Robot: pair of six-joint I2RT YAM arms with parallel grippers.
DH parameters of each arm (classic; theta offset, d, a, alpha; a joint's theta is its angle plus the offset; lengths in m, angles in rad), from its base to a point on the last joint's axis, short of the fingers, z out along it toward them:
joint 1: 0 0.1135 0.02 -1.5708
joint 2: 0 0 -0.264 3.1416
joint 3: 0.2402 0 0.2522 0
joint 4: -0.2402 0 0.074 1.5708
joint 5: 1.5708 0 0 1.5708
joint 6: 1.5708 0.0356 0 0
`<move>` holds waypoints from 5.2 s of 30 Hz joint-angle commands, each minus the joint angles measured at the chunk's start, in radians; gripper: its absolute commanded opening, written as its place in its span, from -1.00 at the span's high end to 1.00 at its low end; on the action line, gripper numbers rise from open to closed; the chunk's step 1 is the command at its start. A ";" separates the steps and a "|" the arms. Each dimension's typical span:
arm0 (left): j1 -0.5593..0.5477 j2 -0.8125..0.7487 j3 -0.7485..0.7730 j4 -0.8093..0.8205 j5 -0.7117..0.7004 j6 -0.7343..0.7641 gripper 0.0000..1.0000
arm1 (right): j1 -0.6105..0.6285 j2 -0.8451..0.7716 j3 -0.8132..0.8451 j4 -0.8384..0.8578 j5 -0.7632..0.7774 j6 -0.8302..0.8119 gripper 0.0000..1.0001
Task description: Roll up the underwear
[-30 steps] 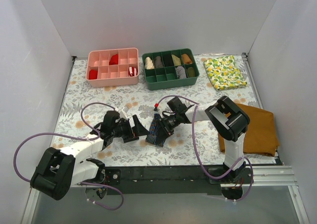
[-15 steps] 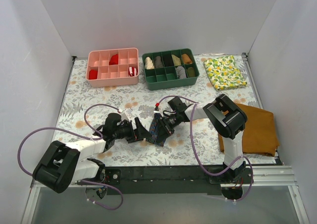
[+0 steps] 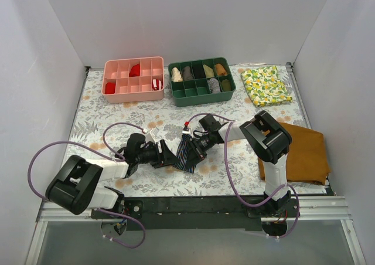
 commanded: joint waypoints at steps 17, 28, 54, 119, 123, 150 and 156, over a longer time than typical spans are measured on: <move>-0.039 0.173 0.075 -0.117 -0.066 0.026 0.91 | 0.010 -0.032 0.000 -0.057 0.088 -0.050 0.68; -0.062 0.136 0.225 -0.432 -0.164 0.072 1.00 | 0.094 -0.481 -0.160 0.004 0.723 -0.066 -0.89; -0.068 0.336 0.563 -0.868 -0.199 0.112 1.00 | 0.588 -0.549 -0.132 -0.060 1.511 -0.313 -0.62; -0.004 0.330 0.633 -0.848 -0.219 0.166 0.05 | 0.391 -0.397 -0.237 0.050 0.846 -0.256 0.97; 0.047 0.279 0.644 -0.845 -0.239 0.158 -0.08 | 0.355 -0.380 -0.224 0.041 0.736 -0.251 0.97; 0.067 -0.215 0.126 -0.446 -0.052 -0.001 -0.43 | 0.065 -0.040 0.027 -0.078 0.024 -0.073 0.97; -0.049 -0.213 0.094 -0.418 -0.142 -0.023 -0.44 | 0.053 0.002 0.072 -0.140 0.034 -0.070 0.97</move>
